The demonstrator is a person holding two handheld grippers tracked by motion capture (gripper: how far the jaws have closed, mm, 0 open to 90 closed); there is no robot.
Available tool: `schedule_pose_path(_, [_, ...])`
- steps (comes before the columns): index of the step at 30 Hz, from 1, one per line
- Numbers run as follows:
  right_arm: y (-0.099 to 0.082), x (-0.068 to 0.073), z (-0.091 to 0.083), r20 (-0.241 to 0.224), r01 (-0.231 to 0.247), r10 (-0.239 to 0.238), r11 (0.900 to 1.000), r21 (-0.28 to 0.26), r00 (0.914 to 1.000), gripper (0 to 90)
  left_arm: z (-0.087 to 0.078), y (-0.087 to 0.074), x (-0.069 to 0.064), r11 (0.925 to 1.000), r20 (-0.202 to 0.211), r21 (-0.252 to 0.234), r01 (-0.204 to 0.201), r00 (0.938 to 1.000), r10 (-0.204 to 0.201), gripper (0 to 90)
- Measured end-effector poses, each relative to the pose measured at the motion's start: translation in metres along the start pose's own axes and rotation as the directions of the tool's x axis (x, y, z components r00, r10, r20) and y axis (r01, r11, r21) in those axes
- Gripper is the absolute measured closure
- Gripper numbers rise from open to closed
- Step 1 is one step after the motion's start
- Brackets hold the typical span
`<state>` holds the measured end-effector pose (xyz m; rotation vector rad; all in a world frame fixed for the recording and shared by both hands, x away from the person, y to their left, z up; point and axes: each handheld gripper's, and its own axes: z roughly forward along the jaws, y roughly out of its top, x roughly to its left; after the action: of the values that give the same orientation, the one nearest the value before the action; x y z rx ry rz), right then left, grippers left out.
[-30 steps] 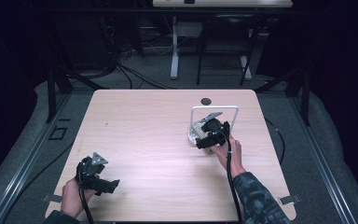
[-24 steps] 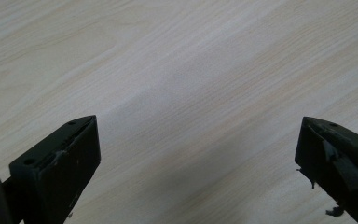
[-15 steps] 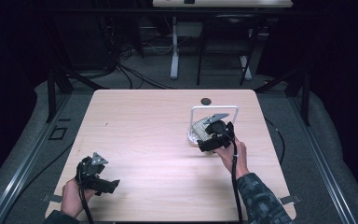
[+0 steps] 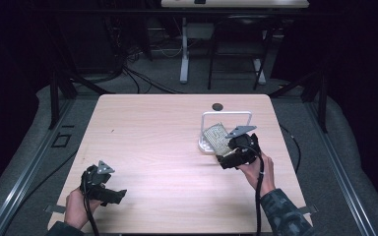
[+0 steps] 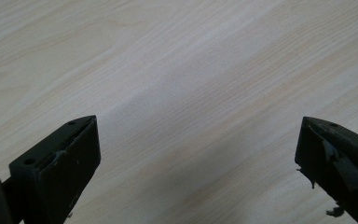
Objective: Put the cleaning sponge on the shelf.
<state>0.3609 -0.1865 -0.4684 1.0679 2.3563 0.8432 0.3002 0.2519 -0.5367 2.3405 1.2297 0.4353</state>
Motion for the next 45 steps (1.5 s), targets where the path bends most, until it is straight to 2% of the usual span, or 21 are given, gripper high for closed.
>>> schedule_pose_path(3, [-0.008,-0.002,-0.011,-0.012,-0.009,0.009,0.9999,-0.008,0.9999,4.3,0.000,0.000,0.000,1.0000,-0.001,0.001,0.001,1.0000,-0.001,0.1])
schedule_pose_path(9, [-0.021,-0.006,-0.019,-0.027,-0.025,0.026,0.9996,0.009,0.9993,4.1,0.000,0.000,0.000,1.0000,-0.002,0.002,0.000,1.0000,0.000,0.1])
schedule_pose_path(15, [-0.042,-0.010,-0.027,-0.037,-0.053,0.054,0.9982,0.027,0.9979,4.3,0.000,0.000,0.000,1.0000,0.004,0.003,-0.001,1.0000,0.001,0.1])
schedule_pose_path(24, [-0.061,-0.008,-0.036,-0.035,-0.057,0.059,0.9970,0.052,0.9976,4.6,0.001,0.000,0.000,1.0000,-0.002,0.000,0.003,1.0000,-0.003,0.1])
schedule_pose_path(29, [-0.078,-0.011,-0.041,-0.027,-0.077,0.079,0.9945,0.071,0.9965,5.0,0.001,-0.001,0.000,1.0000,-0.004,0.000,0.006,1.0000,-0.005,0.1])
schedule_pose_path(39, [-0.109,-0.016,-0.038,-0.017,-0.121,0.125,0.9829,0.139,0.9921,6.0,0.003,0.000,0.000,0.9999,0.000,0.011,0.002,1.0000,-0.002,0.1])
schedule_pose_path(45, [-0.116,-0.019,-0.033,-0.003,-0.126,0.129,0.9764,0.176,0.9917,6.4,0.004,0.002,-0.001,0.9999,0.008,0.016,-0.005,1.0000,0.005,0.1])
